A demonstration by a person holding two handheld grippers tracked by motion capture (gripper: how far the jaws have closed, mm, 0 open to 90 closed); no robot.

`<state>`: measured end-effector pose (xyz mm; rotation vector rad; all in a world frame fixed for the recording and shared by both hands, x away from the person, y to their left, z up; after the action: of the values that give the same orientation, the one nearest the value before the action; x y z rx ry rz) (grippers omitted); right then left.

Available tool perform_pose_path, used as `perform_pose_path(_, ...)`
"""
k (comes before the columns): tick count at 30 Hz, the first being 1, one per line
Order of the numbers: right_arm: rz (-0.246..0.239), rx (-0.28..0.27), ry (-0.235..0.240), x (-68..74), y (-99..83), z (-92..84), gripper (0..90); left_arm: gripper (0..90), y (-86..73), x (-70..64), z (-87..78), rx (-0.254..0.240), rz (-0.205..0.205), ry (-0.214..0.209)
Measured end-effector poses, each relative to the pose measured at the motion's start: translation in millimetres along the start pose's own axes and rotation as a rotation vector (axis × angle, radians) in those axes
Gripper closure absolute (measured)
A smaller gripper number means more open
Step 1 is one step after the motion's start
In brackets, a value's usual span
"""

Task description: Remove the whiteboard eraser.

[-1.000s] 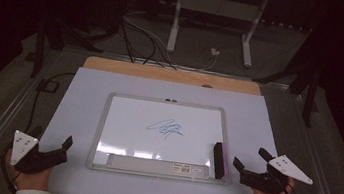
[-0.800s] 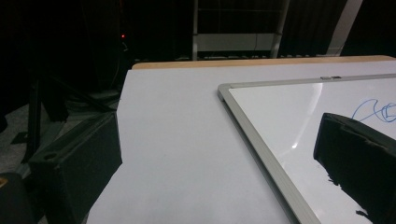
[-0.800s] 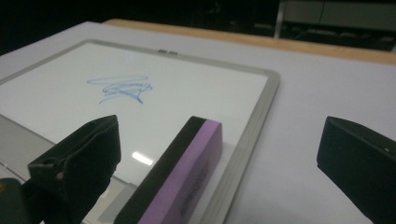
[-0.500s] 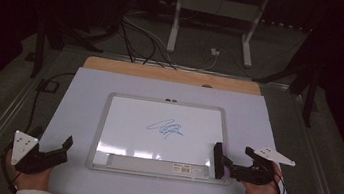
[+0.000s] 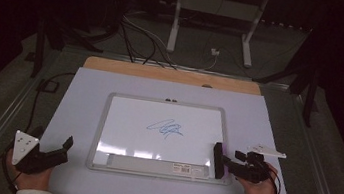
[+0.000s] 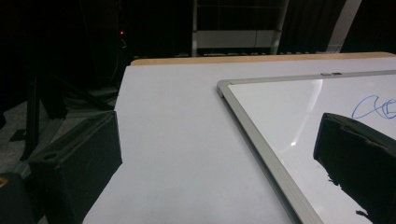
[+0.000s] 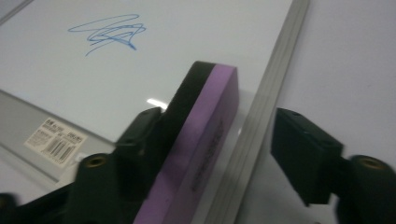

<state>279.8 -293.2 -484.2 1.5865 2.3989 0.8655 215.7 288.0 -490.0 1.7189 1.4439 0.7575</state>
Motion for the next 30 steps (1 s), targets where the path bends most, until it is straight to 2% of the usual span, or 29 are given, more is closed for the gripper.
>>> perform_pose_path(1, 0.0, 0.0, 0.0, 0.0, 0.0, 0.0, 41.5, 1.7, 0.0, -0.1, 0.0, 0.0, 0.0, 0.0)
perform_pose_path(3, 0.015, 0.017, 0.045, 0.8, 0.3, 1.2, 48.6, 1.7, 0.0, -0.2, 0.2, 0.002, 0.002, 0.0)
perform_pose_path(7, 0.04, 0.033, 0.078, -0.3, 1.4, 3.4, 49.2, 1.7, 0.0, -0.5, -0.1, -0.001, 0.001, 0.002)
perform_pose_path(13, 0.05, 0.043, 0.1, -0.5, 2.2, 5.2, 48.9, 1.7, 0.0, -0.8, 0.1, 0.003, 0.004, 0.005)
perform_pose_path(17, 0.054, 0.054, 0.133, 3.0, 4.7, 10.5, 46.6, 1.8, -0.1, -0.4, -0.2, 0.002, 0.002, 0.007)
perform_pose_path(21, 0.088, 0.07, 0.184, 6.1, 6.1, 17.5, 44.1, 2.5, -0.3, 0.6, -0.6, 0.002, -0.003, 0.009)
perform_pose_path(30, 0.109, 0.112, 0.225, 7.9, 7.7, 24.8, 36.7, 3.2, -0.4, 0.9, -0.9, 0.0, -0.003, 0.011)
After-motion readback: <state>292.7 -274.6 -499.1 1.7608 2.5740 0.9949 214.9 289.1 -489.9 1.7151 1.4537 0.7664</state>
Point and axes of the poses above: each handheld gripper's, and its own axes: z roughly forward along the jaws, y roughly out of its top, x roughly to its left, the point moved 1 cm from there along z, roughly forward along the jaws, and after that the axes turned 15 degrees about x, right-handed, at the moved point
